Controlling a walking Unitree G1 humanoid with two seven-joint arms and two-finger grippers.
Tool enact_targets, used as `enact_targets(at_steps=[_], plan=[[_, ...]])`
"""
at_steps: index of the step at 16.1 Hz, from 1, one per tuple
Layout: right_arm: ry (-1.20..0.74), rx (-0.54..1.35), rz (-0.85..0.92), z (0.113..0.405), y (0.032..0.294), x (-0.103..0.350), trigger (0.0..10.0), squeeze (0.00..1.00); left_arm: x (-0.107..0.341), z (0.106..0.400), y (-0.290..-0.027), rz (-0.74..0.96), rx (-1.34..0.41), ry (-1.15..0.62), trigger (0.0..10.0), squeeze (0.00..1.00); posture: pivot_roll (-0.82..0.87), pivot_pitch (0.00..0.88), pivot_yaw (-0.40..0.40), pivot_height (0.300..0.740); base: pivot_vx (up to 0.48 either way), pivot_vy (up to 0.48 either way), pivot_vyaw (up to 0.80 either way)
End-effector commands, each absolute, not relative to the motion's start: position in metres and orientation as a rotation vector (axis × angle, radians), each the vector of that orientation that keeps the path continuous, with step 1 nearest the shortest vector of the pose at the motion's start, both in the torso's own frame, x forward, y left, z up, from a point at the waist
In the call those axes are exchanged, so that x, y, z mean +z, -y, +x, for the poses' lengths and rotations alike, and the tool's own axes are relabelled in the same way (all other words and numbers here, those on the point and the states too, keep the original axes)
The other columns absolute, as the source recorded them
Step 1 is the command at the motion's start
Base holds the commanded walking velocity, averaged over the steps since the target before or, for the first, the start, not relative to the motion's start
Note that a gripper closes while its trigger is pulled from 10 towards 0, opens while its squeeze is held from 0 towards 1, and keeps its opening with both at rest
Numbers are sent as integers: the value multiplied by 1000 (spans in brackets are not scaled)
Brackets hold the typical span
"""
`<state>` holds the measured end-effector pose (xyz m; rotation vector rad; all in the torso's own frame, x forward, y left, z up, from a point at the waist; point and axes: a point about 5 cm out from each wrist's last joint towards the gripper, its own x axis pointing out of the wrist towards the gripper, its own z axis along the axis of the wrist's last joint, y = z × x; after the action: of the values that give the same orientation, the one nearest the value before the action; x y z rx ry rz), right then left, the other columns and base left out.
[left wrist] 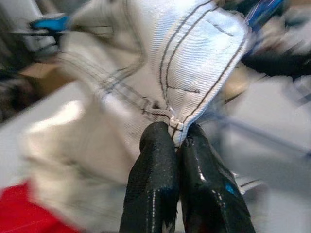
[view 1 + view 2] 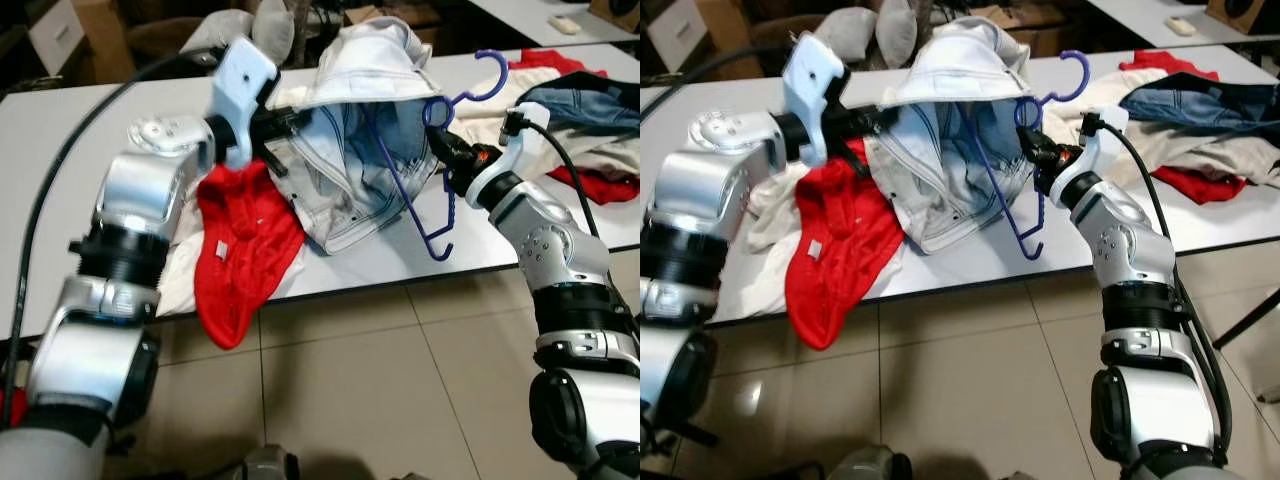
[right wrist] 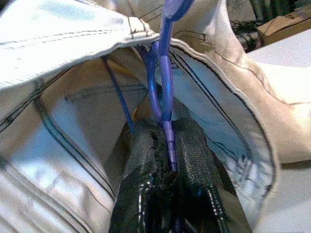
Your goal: Hang hanger
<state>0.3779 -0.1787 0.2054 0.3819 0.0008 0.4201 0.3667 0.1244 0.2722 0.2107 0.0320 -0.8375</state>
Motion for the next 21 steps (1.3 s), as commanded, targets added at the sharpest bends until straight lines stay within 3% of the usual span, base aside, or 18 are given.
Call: enact_targets(at_steps=[1,3,5,12,17,19,21], plan=[[101,416,435,381,178,224,10000,0,279,353,-104,88,-963,-37,0,0,93,4,55,740,0,0,0],[113,431,423,385,170,220,10000,0,292,342,-84,-86,-1074,-37,0,0,115,16,50,740,0,0,0],[115,424,425,389,166,215,10000,0,302,333,-72,-126,-1165,-45,0,0,134,24,44,740,0,0,0],[344,264,615,403,162,235,10000,0,346,333,-45,-381,-1187,-32,0,0,181,35,28,740,0,0,0],[355,204,503,409,148,241,10000,0,402,335,-34,-663,-1225,0,0,0,215,12,14,740,0,0,0],[314,201,265,405,132,219,10000,0,416,339,-38,-719,-1195,10,0,0,227,0,19,740,0,0,0],[290,209,210,402,129,207,10000,0,418,341,-42,-750,-1179,9,0,0,227,0,21,740,0,0,0]])
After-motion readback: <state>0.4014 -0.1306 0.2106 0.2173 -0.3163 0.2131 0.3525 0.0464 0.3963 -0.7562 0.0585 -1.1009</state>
